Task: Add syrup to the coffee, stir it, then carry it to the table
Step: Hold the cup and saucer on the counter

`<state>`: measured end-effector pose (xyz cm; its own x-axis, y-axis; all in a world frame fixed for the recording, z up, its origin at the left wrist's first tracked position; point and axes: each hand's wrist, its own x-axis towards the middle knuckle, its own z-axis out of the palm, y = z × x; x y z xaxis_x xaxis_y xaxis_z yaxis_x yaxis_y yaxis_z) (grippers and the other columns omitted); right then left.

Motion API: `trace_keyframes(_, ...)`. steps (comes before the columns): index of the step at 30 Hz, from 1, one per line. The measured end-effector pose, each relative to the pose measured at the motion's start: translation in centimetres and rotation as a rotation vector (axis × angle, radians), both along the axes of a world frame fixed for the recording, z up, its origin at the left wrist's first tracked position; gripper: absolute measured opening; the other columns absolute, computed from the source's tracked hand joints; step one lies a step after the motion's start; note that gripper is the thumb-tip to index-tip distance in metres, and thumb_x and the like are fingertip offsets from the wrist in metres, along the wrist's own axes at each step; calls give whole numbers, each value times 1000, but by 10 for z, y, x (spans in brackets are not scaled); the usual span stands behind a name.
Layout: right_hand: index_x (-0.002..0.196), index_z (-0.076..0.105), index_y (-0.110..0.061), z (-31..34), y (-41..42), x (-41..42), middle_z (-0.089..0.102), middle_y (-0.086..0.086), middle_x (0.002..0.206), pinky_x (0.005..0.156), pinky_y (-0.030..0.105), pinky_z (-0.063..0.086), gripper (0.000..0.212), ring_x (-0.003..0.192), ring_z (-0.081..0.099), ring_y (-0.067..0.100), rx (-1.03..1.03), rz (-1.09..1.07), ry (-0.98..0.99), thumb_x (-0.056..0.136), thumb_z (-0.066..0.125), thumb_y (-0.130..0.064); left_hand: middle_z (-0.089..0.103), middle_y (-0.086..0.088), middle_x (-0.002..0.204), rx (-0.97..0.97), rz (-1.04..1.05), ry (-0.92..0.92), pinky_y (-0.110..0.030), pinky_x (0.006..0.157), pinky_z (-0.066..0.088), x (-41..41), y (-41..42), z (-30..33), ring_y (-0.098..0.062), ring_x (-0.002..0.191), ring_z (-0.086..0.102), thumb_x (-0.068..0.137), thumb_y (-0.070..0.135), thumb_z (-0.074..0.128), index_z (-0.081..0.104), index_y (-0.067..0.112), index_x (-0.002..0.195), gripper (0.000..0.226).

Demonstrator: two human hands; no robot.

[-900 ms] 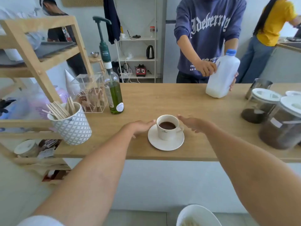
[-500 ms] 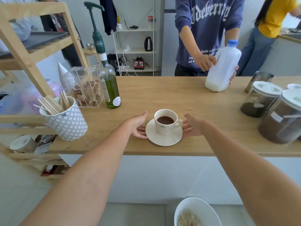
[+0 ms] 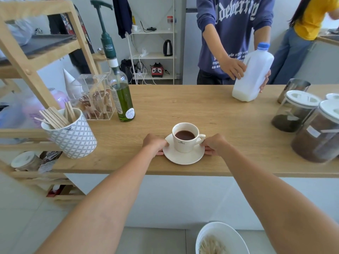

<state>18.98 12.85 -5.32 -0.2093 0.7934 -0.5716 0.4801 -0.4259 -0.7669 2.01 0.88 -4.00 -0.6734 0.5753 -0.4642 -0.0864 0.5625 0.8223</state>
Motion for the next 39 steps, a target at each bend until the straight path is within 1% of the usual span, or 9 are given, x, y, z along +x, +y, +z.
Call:
trace_keyframes(4,106,63,5,-5,1,-3,70,20,100,57,35,56,29,84,68,28,42,-32,-11,78,61,14,49,-1,75,0,20,88,-39,80,59,5,-1,-2,-25,87,58,76,-5,70,39,14,68,37)
trace_keyframes(9,77,58,-4,-6,1,-4,68,21,106,55,33,55,18,96,68,30,60,-75,16,79,62,13,51,-3,80,-12,23,89,-39,78,59,5,0,-4,-25,87,59,74,-2,72,44,9,75,31)
trace_keyframes(11,77,58,-4,-6,1,-4,68,20,106,53,32,54,17,94,68,29,62,-80,22,80,62,12,51,-3,82,-15,23,89,-38,77,59,4,0,-4,-25,87,58,74,-1,73,45,8,85,32)
trace_keyframes(17,75,58,-4,-4,5,-8,69,21,105,57,33,55,16,93,68,30,63,-69,17,79,61,12,49,-3,81,2,23,69,-36,78,58,3,-1,2,-23,86,56,76,-3,72,44,8,85,32)
trace_keyframes(21,74,57,-2,3,6,-15,64,19,92,44,30,48,16,82,64,27,69,-49,20,80,61,13,59,-9,99,5,36,36,-38,78,59,-4,-2,6,-24,90,58,74,-4,73,49,6,87,30)
trace_keyframes(26,74,57,-1,13,7,-35,63,19,91,45,31,48,15,79,62,28,90,-5,14,79,62,12,46,-4,90,28,76,41,-37,80,58,-17,-7,18,-23,90,54,77,-7,70,49,-2,124,52)
trace_keyframes(32,80,60,2,21,2,-66,63,17,84,48,32,51,10,69,62,24,105,80,37,80,60,13,52,-12,106,25,123,62,-38,83,57,-41,-21,29,-28,100,58,78,-6,69,49,-2,126,52)
trace_keyframes(35,76,58,0,25,-3,-80,61,13,76,48,31,51,13,69,62,23,94,107,48,81,60,12,49,-7,93,38,154,64,-39,83,57,-53,-27,32,-29,104,59,79,-7,69,51,-2,123,47)
trace_keyframes(39,77,56,-1,26,-9,-99,61,14,81,49,31,54,16,82,62,27,79,115,86,80,60,14,50,-7,91,46,198,43,-38,80,58,-70,-34,31,-27,96,61,77,-7,70,52,7,93,28)
